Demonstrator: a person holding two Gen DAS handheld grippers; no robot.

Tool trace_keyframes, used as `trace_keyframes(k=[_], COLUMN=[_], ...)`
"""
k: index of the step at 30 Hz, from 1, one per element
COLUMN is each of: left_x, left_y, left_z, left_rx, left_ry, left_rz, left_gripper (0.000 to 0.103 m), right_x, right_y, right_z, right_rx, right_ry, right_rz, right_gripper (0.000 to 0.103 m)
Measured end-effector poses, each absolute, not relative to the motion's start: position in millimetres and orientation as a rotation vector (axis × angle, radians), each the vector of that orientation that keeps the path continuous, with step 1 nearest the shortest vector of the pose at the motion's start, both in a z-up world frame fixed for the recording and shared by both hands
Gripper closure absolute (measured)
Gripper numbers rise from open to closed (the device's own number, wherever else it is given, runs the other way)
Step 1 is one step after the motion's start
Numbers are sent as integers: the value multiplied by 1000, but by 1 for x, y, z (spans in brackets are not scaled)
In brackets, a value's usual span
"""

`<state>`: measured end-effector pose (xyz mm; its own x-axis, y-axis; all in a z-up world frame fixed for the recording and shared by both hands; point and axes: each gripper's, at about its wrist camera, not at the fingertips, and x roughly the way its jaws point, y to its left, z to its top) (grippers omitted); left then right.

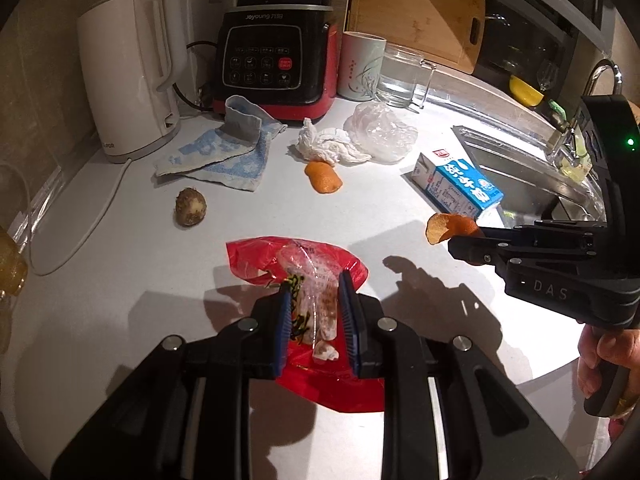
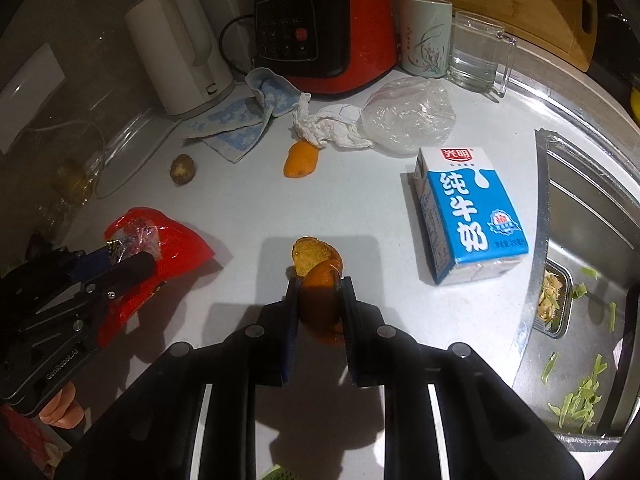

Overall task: Collect trash
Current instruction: 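Carry snack bag and peel over the green basket and open both tools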

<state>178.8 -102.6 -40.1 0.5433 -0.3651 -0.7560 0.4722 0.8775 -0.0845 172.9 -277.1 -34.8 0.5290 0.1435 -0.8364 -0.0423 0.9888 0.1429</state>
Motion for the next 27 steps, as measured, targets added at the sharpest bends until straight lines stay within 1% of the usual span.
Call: trace_keyframes(k=[8, 15, 21, 27], left_x=[106, 31, -34, -77], left_y=[-136, -167, -189, -204], left_z=[-24, -28, -52, -92], left_rx=[129, 112, 116, 117], left_ry=[866, 911, 992, 1096], left_rz=[-525, -554, -583, -596], left_gripper=[81, 81, 81, 81], right_x=[87, 8, -54, -95], right_y=[-299, -326, -345, -359], right_z=[-13, -11, -25, -45], right_rx=[88, 85, 110, 135], right_ry=[973, 967, 997, 1042], right_rz=[132, 125, 111, 98], right_gripper=[83, 83, 83, 83])
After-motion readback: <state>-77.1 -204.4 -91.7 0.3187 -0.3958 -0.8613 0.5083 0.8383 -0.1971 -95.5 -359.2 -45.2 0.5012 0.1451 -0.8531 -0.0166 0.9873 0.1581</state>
